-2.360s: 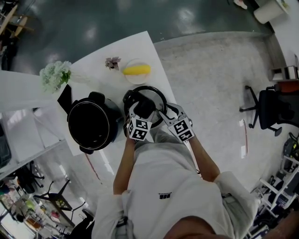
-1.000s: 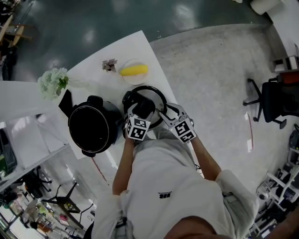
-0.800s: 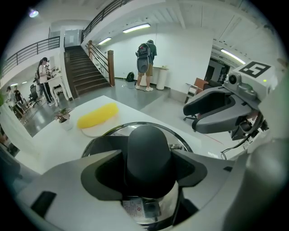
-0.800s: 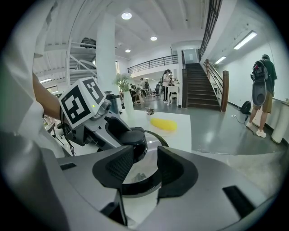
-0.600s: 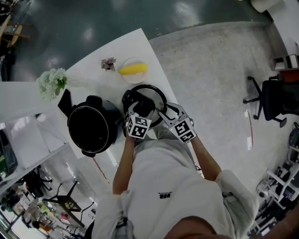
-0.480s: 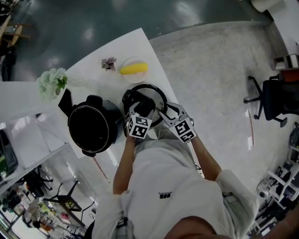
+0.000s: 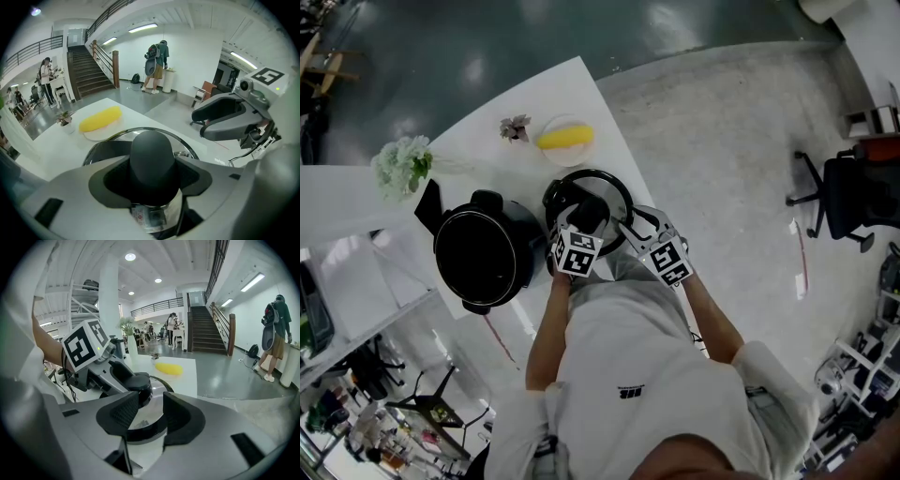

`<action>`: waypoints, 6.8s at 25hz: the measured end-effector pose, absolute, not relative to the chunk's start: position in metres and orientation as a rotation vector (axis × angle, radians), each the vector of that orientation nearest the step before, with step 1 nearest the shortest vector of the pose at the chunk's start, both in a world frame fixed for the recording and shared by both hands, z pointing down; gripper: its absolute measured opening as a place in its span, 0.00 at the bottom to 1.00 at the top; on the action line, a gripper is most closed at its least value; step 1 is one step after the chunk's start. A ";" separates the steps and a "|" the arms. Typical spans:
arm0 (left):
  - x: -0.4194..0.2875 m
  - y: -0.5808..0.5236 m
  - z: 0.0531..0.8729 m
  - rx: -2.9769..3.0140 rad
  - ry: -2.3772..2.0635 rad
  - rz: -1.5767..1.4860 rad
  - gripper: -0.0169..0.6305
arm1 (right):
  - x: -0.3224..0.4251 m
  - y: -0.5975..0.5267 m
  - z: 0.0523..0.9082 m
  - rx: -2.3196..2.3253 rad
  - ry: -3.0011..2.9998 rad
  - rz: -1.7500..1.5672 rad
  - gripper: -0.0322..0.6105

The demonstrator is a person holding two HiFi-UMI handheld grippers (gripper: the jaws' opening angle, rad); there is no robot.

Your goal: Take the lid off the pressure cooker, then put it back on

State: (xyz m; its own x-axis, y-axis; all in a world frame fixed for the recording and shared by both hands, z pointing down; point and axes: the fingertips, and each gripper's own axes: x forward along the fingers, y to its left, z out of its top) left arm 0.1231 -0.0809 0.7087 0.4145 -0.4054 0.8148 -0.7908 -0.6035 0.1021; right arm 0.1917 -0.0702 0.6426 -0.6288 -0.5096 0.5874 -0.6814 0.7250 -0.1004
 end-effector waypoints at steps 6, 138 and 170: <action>0.129 -0.079 0.700 2.214 -1.001 1.047 0.47 | 0.196 -0.067 0.639 0.919 -2.391 0.420 0.31; -0.151 -0.012 0.513 2.420 -0.746 1.116 0.47 | -0.107 -0.040 0.465 0.682 -2.636 -0.003 0.30; -0.143 -0.012 0.510 2.339 -0.904 1.055 0.47 | -0.116 -0.042 0.465 0.569 -2.647 0.074 0.30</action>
